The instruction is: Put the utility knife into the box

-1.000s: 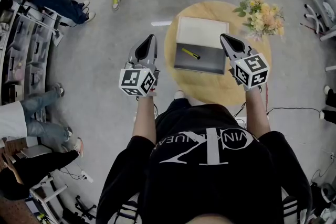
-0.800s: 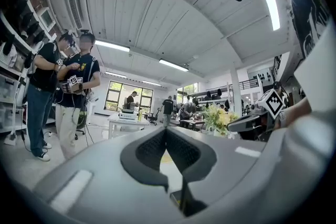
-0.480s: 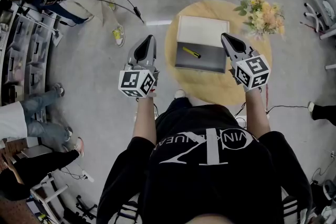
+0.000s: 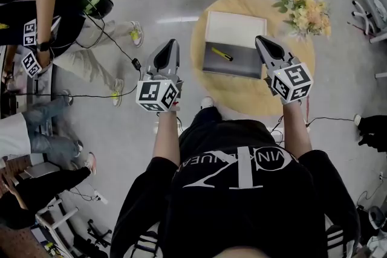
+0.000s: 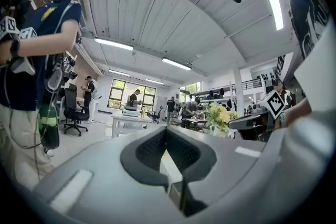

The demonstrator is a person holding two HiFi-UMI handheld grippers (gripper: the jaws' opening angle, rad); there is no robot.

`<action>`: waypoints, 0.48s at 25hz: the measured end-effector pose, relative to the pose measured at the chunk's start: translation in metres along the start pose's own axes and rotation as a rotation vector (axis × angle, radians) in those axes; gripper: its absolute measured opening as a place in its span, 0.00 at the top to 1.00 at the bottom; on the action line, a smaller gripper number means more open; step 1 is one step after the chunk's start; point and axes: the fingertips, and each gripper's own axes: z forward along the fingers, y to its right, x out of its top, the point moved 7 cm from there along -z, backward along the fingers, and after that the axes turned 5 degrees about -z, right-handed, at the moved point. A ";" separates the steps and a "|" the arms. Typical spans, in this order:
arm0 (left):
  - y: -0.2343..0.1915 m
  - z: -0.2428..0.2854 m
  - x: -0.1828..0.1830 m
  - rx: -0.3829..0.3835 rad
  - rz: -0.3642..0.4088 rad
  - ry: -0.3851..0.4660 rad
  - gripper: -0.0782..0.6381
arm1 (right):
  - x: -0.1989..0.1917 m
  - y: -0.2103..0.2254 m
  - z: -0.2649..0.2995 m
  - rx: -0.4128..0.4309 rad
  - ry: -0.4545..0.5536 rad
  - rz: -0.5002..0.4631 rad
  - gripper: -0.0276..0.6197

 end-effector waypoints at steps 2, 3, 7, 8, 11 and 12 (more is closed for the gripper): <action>-0.001 -0.002 -0.001 0.003 -0.003 0.000 0.88 | 0.000 -0.001 0.000 -0.001 0.004 0.000 0.93; -0.001 -0.002 -0.001 0.005 -0.004 0.001 0.88 | 0.000 -0.001 0.000 -0.002 0.006 0.000 0.93; 0.001 -0.010 -0.003 0.008 0.002 0.010 0.88 | -0.003 -0.005 -0.005 -0.008 0.018 0.000 0.93; 0.003 -0.014 -0.004 0.008 0.004 0.014 0.88 | -0.004 -0.008 -0.009 -0.010 0.023 -0.001 0.93; 0.003 -0.010 -0.001 0.008 0.010 0.025 0.88 | -0.002 -0.005 -0.008 -0.016 0.034 -0.004 0.94; 0.001 -0.005 0.002 0.009 0.012 0.029 0.88 | 0.000 0.000 -0.005 -0.018 0.037 -0.005 0.94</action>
